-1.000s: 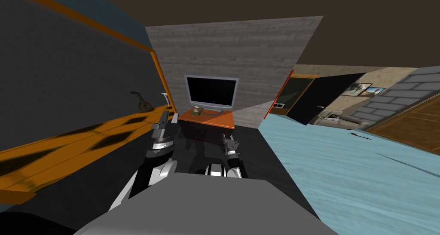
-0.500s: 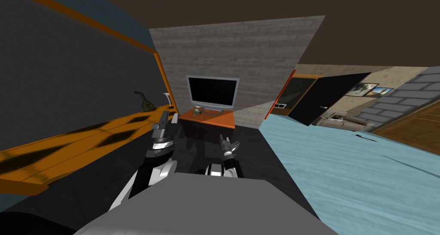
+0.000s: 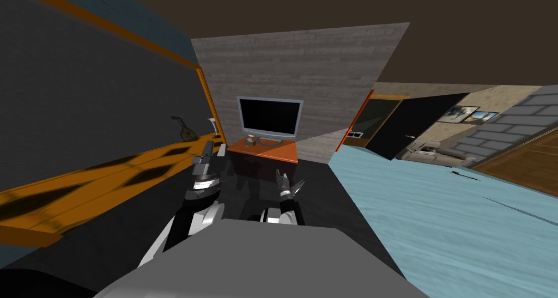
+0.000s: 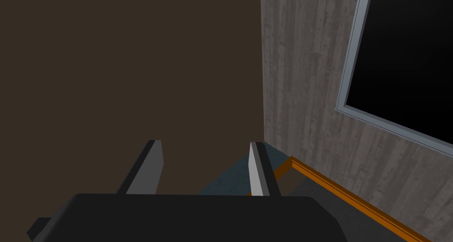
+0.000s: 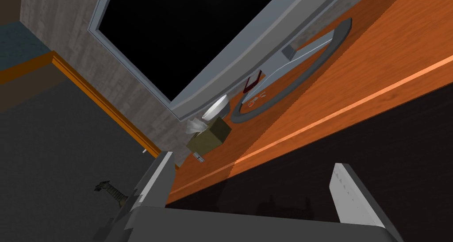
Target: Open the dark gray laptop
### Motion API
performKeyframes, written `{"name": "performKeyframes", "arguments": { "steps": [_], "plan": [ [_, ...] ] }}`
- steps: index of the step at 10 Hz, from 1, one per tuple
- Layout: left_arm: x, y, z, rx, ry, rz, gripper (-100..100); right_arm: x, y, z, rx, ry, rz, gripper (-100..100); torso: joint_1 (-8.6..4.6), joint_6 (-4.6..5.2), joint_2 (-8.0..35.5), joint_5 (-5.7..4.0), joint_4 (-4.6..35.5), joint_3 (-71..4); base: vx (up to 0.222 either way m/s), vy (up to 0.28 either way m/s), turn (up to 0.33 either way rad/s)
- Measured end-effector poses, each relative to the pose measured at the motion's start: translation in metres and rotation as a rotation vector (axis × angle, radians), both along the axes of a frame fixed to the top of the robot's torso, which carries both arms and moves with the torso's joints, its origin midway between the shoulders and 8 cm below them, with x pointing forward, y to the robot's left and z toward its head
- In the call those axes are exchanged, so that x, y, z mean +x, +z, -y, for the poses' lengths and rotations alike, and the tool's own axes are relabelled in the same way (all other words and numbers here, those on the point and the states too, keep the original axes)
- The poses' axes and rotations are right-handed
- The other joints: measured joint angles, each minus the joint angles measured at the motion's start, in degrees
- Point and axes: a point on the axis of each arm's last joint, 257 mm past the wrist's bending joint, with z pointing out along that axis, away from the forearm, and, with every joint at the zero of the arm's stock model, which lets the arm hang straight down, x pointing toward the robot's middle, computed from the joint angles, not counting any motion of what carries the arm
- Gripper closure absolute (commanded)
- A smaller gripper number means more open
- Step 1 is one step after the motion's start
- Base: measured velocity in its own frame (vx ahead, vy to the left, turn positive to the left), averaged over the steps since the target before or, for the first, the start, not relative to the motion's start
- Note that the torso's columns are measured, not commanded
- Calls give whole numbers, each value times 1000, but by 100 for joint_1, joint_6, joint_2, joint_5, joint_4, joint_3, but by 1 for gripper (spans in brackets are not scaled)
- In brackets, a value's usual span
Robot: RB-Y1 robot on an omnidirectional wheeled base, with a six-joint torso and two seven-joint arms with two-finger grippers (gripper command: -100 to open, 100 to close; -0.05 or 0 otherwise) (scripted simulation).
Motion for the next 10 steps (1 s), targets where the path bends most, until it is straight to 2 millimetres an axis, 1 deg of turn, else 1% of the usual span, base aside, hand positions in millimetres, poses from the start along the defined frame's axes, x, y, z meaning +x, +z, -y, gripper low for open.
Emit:
{"name": "performKeyframes", "arguments": {
  "steps": [2, 6, 7, 10],
  "plan": [
    [0, 0, 0, 0, 0, 0, 0, 1, 3, -2, 1, 5, -1, -100, 2, 0, 33, 0, 8, 18, -4, 14, -107],
    [0, 0, 0, 0, 0, 0, 0, 10, 23, -13, 3, 43, -4, -100, 0, -1, 23, 0, 5, 13, -16, 20, -91],
    [0, 0, 0, 0, 0, 0, 0, 10, 25, -15, 2, 50, -7, -100, -2, -2, 20, -1, 4, 11, -9, 8, -52],
    [0, 0, 0, 0, 0, 0, 0, 13, 40, -23, 2, 80, -5, -100, 2, -1, 24, 0, 5, 14, -12, 16, -126]
  ]
}}
